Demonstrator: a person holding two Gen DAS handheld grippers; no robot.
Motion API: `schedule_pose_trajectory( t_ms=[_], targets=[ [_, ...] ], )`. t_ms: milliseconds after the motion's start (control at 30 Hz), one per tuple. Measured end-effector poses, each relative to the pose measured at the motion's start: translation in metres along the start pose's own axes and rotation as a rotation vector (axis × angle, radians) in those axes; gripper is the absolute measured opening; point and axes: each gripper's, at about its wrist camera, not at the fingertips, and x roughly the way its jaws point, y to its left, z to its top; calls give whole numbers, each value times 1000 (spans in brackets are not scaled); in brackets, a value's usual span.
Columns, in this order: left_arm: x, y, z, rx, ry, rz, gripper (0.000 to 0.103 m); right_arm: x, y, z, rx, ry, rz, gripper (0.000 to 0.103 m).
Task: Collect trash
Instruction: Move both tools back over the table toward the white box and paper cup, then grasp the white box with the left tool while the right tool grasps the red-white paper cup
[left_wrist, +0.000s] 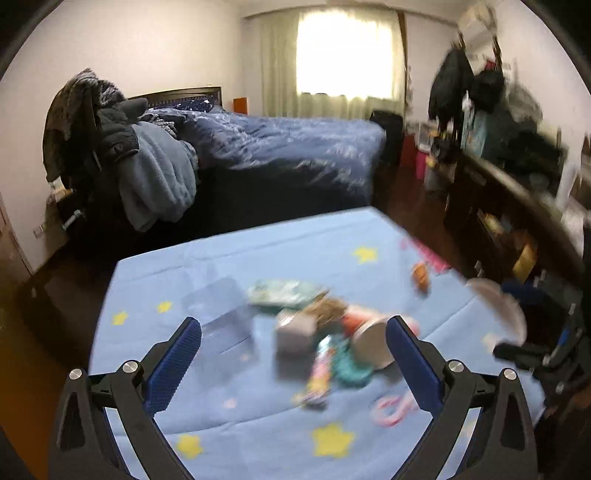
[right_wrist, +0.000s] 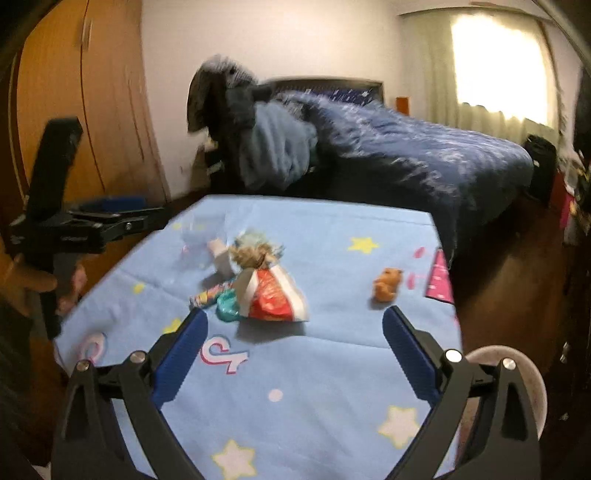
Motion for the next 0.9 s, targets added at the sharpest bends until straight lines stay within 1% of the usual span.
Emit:
schedule_pose_trajectory(
  t_ms=[100, 133, 200, 267, 300, 400, 433, 467, 500, 533, 567, 667, 733, 900],
  targets=[
    [18, -5, -14, 115, 39, 34, 99, 24, 14, 8, -54, 49, -2, 96],
    [24, -8, -16, 154, 46, 31, 99, 31, 17, 11, -65, 60, -4, 96],
    [33, -11, -19, 222, 30, 27, 99, 40, 21, 13, -77, 75, -6, 96],
    [41, -13, -20, 254, 15, 29, 99, 44, 21, 15, -77, 80, -2, 96],
    [47, -13, -18, 260, 16, 8, 99, 45, 21, 15, -75, 82, -1, 96],
    [60, -10, -14, 248, 24, -99, 99, 47, 17, 14, -66, 88, -2, 96],
    [65, -10, -13, 252, 27, -118, 99, 46, 15, 14, -62, 90, -1, 96],
    [69, -9, -12, 255, 33, -132, 94, 46, 12, 14, -56, 92, 2, 96],
    [75, -8, -11, 252, 47, -146, 82, 45, 10, 14, -51, 92, 6, 96],
    [81, -6, -9, 241, 69, -178, 77, 45, 8, 14, -46, 92, 10, 96],
    [86, -4, -7, 229, 87, -200, 75, 45, 7, 15, -43, 92, 13, 96],
    [95, -5, -7, 241, 105, -200, 74, 44, 4, 17, -36, 87, 25, 96],
    [100, -5, -9, 246, 112, -225, 74, 48, 2, 19, -36, 92, 30, 96],
    [114, -6, -10, 263, 150, -223, 74, 64, -1, 22, -36, 116, 26, 96]
  ],
)
